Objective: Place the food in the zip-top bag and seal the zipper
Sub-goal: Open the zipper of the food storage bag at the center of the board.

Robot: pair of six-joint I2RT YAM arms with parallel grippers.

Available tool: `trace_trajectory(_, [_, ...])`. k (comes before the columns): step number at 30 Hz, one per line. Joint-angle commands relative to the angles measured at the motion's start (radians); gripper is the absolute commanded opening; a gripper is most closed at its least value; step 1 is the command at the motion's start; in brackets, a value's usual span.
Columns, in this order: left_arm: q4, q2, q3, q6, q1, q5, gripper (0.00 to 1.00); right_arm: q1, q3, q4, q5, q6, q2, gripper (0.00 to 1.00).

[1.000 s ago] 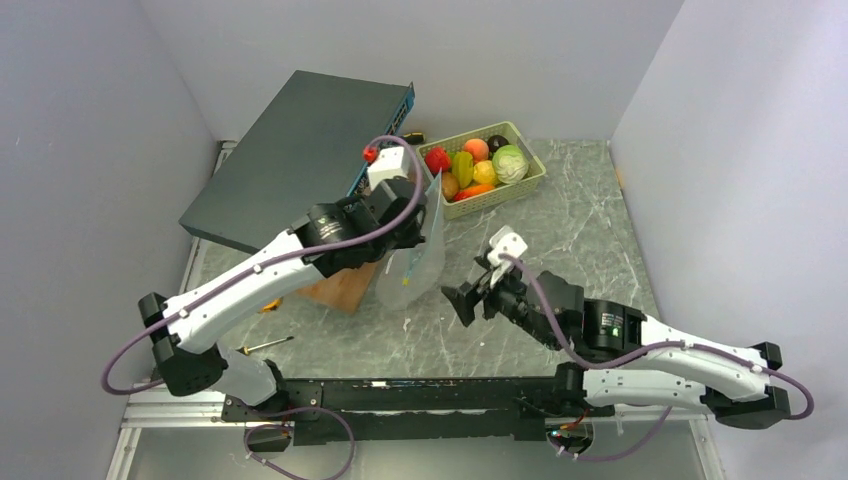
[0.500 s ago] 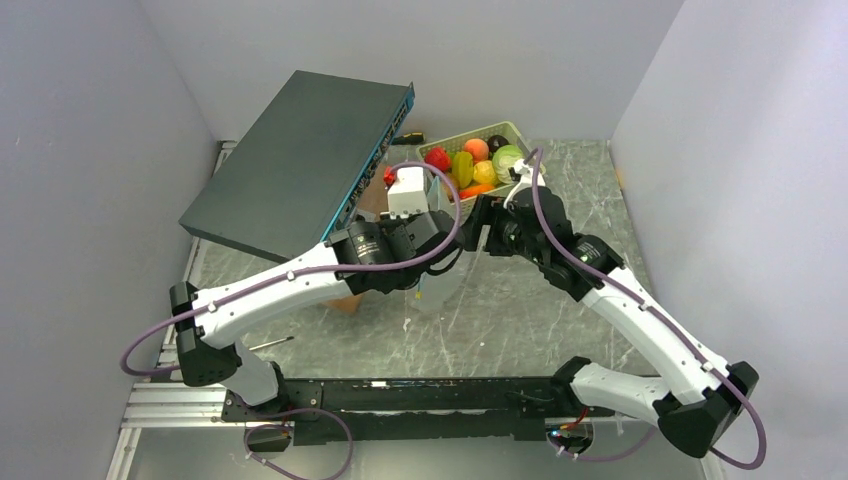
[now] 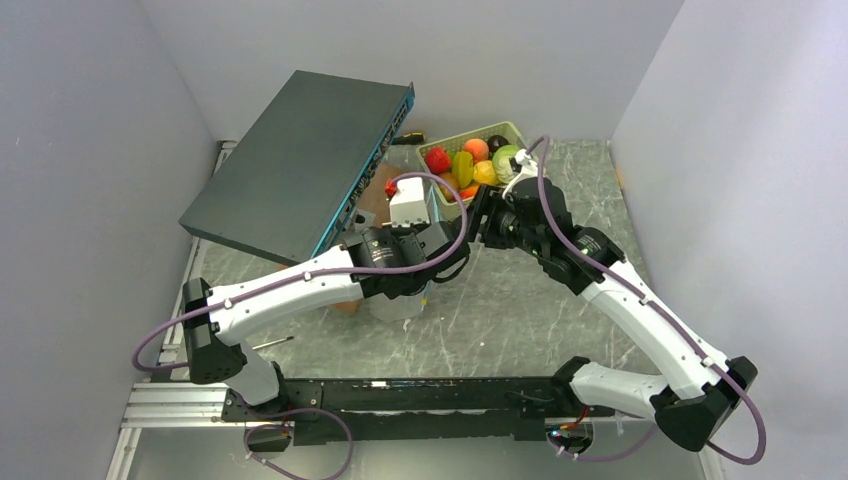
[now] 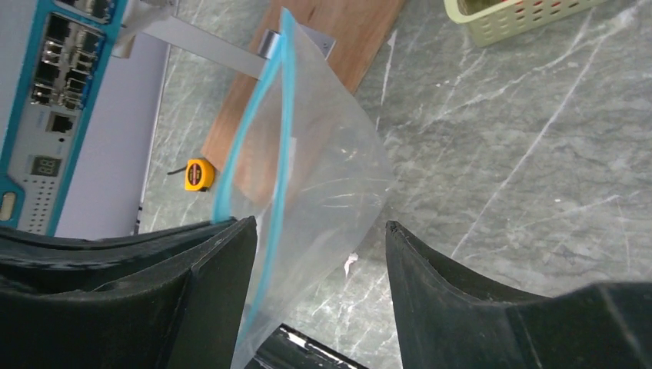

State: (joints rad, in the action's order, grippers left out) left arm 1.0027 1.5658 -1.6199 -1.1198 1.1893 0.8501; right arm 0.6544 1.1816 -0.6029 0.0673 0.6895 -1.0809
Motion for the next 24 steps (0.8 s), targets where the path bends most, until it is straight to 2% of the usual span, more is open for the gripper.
trace_trajectory(1, [-0.095,-0.047,0.050,0.002,0.007,-0.025,0.00,0.030,0.067,0.034,-0.025,-0.003,-0.037,0.64])
trace_trajectory(5, [-0.088,-0.048,0.051,-0.004,0.007,-0.026,0.00,0.088,0.072,0.039,0.012,-0.015,-0.064,0.63])
trace_trajectory(9, [-0.077,-0.047,0.051,-0.018,0.006,-0.023,0.00,0.160,0.040,0.042,0.135,-0.024,-0.083,0.61])
trace_trajectory(12, [-0.086,-0.055,0.060,-0.021,0.006,-0.034,0.00,0.191,0.021,0.042,0.163,-0.014,-0.109,0.52])
trace_trajectory(15, [-0.080,-0.070,0.069,-0.029,0.007,-0.031,0.00,0.207,-0.015,0.052,0.199,-0.010,-0.123,0.48])
trace_trajectory(19, [-0.090,-0.119,0.118,-0.044,0.006,-0.034,0.00,0.209,-0.059,0.083,0.225,-0.028,-0.119,0.33])
trace_trajectory(20, [-0.097,-0.132,0.133,-0.044,0.006,-0.033,0.00,0.209,-0.067,0.092,0.222,-0.039,-0.117,0.24])
trace_trajectory(22, [-0.116,-0.157,0.155,-0.032,0.006,-0.034,0.00,0.209,-0.081,0.116,0.200,-0.062,-0.106,0.00])
trace_trajectory(24, [-0.134,-0.179,0.178,-0.017,0.005,-0.030,0.09,0.211,-0.109,0.152,0.161,-0.081,-0.087,0.00])
